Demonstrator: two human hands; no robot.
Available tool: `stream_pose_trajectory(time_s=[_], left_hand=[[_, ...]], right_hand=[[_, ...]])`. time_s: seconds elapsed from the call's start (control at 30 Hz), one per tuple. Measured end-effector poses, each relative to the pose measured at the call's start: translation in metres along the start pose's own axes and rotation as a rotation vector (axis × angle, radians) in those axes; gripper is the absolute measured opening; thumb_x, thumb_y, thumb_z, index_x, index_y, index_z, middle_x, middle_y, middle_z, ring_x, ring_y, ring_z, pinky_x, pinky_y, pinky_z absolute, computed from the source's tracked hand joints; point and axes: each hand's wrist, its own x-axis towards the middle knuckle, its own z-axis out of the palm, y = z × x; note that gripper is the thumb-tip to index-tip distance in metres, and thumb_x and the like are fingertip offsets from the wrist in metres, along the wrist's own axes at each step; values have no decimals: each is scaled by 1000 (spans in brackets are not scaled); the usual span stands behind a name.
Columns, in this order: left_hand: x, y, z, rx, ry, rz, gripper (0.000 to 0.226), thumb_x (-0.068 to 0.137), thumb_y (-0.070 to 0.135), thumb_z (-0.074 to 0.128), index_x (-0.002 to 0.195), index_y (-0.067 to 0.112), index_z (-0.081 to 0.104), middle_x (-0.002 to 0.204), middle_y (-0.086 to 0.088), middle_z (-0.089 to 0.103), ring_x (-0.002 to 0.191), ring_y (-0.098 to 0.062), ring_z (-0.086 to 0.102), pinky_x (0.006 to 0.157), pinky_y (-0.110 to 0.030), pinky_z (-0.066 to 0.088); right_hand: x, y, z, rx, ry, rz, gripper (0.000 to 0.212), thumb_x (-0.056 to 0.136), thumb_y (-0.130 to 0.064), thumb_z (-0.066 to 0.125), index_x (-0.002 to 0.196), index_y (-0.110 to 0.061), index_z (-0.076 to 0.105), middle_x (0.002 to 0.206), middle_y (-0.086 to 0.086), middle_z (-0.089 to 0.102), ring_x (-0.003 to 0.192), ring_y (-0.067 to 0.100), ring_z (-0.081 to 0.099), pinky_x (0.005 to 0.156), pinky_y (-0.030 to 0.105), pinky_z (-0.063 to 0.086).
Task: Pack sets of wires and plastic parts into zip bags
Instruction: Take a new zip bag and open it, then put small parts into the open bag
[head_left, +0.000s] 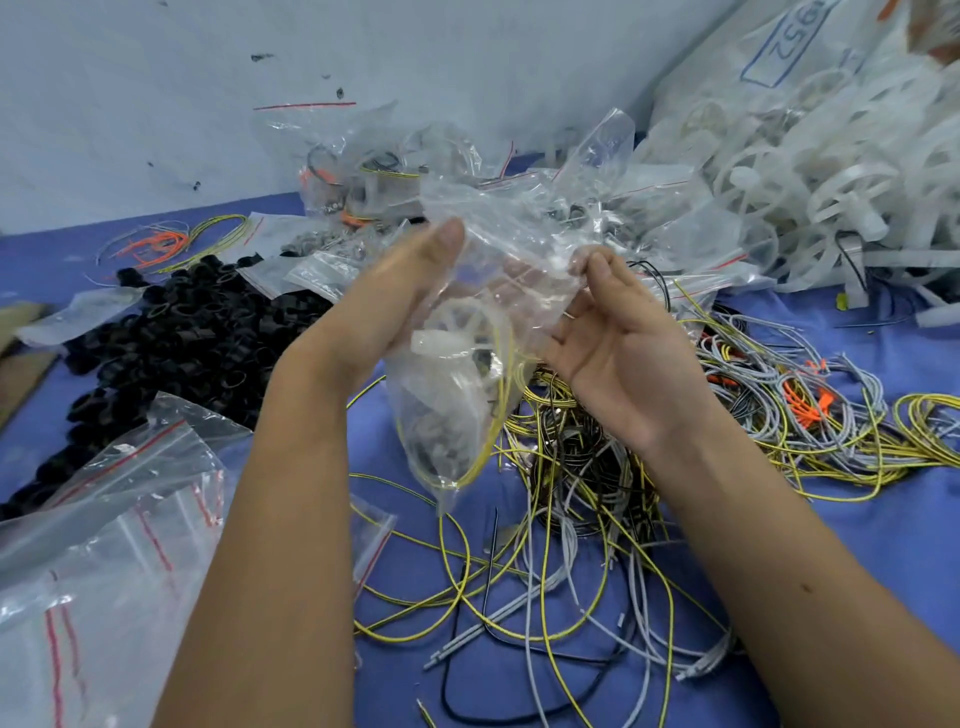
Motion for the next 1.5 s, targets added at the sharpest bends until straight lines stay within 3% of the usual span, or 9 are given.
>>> stream_pose_trajectory(time_s=[0.2,0.33,0.57,0.83,1.07,1.13,1.2,1.37,1.5], left_hand=[[-3,6,-2,-61,-103,33,35,61,33,84,95,26,79,89,2,75,86,-27,62,81,-44,44],[-5,13,-1,-207,-257,22,34,73,19,77,105,16,67,80,-3,74,46,-16,65,42,-22,51],[-4,-9,-17,-136,-119,-83,40,80,19,75,115,26,57,117,-18,73,61,-27,71,50,-29,58],[-16,-17,-42,-227,-149,72,41,75,42,88,107,29,66,132,-17,67,86,-24,73,59,-29,60],[-17,-26,-46,-191,33,23,22,86,24,74,81,10,57,78,-2,74,60,-12,67,51,-20,54],[-22,-25,-50,-167,60,49,39,75,33,88,79,10,56,68,2,69,54,-10,64,45,-17,48],[-25,-22,-52,-164,72,66,42,69,39,88,76,11,57,65,3,66,53,-10,62,44,-17,45],[-23,-14,-55,41,86,93,24,77,14,81,70,15,58,70,-3,66,64,-12,62,55,-17,49],[-21,-4,-52,164,65,151,24,72,9,83,81,14,61,71,-3,58,65,-15,50,64,-21,48]], right_hand=[[6,-6,0,134,194,-70,8,99,-9,54,103,-15,57,156,26,41,146,41,40,118,58,36],[6,-8,-2,-159,281,-88,10,106,-10,52,105,-18,58,91,8,78,77,22,77,62,36,62],[8,-3,-11,-534,325,29,20,110,-23,46,116,-11,61,105,19,76,95,43,74,79,51,63],[4,10,-6,-489,227,127,96,80,-89,36,94,-1,72,87,24,73,70,29,72,64,34,57],[6,12,-15,-803,361,-153,33,100,-21,66,68,-20,73,67,15,64,58,22,56,61,47,50],[7,11,-16,-790,406,-145,31,100,-18,66,70,-19,75,63,8,60,53,19,54,54,36,49],[6,11,-15,-741,384,-88,24,100,-17,65,78,-13,74,72,16,57,57,26,52,55,48,50],[6,3,-11,-620,214,-12,27,94,-37,70,98,-12,75,92,8,73,73,24,67,70,51,57],[9,6,-8,-634,329,-180,19,99,-26,67,87,-15,76,81,6,75,70,16,67,60,32,56]])
